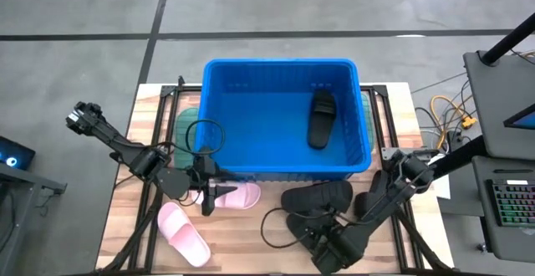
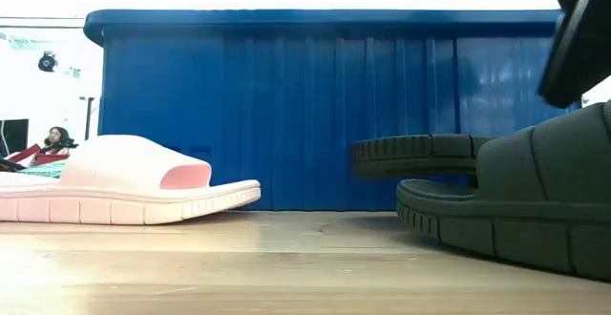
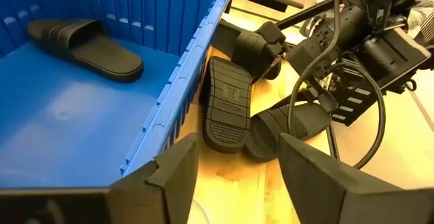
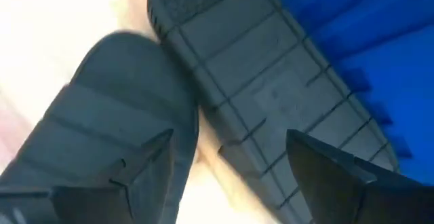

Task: Pick and place slides into bin
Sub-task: Put the black slipper into the blue bin

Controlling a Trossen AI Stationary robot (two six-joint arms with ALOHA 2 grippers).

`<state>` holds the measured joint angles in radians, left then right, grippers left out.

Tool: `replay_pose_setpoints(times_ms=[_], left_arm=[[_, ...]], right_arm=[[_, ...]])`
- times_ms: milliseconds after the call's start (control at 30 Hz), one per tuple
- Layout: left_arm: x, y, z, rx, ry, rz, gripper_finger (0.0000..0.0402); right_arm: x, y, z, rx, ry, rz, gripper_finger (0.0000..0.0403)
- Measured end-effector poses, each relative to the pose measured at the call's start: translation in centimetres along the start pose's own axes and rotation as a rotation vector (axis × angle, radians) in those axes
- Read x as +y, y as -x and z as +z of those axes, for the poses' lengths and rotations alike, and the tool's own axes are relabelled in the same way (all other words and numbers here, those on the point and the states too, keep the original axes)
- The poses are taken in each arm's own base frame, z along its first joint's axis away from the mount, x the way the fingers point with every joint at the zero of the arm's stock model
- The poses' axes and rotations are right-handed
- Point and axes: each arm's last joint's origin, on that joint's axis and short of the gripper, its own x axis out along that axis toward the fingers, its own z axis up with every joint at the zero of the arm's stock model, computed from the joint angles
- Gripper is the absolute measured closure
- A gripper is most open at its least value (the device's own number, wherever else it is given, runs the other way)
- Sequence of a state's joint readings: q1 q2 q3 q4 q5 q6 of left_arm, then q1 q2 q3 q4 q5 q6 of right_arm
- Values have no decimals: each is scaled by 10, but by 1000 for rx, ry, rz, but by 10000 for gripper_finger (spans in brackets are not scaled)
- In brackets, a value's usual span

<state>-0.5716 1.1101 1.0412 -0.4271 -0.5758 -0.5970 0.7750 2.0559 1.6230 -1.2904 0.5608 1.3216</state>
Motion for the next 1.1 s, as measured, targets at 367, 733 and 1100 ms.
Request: replay_pose_setpoints(times_ms=[367, 733, 1100], left_arm=[[0, -2, -2, 5, 22, 4, 198], [-1, -8, -10, 42, 30, 2, 197], [-4, -15, -13, 60, 30, -13, 197]], right_arm=[[5, -11, 24, -135, 163, 23, 138], [13, -30, 33, -129, 188, 37, 76], [23, -59, 30, -90, 210, -11, 69]])
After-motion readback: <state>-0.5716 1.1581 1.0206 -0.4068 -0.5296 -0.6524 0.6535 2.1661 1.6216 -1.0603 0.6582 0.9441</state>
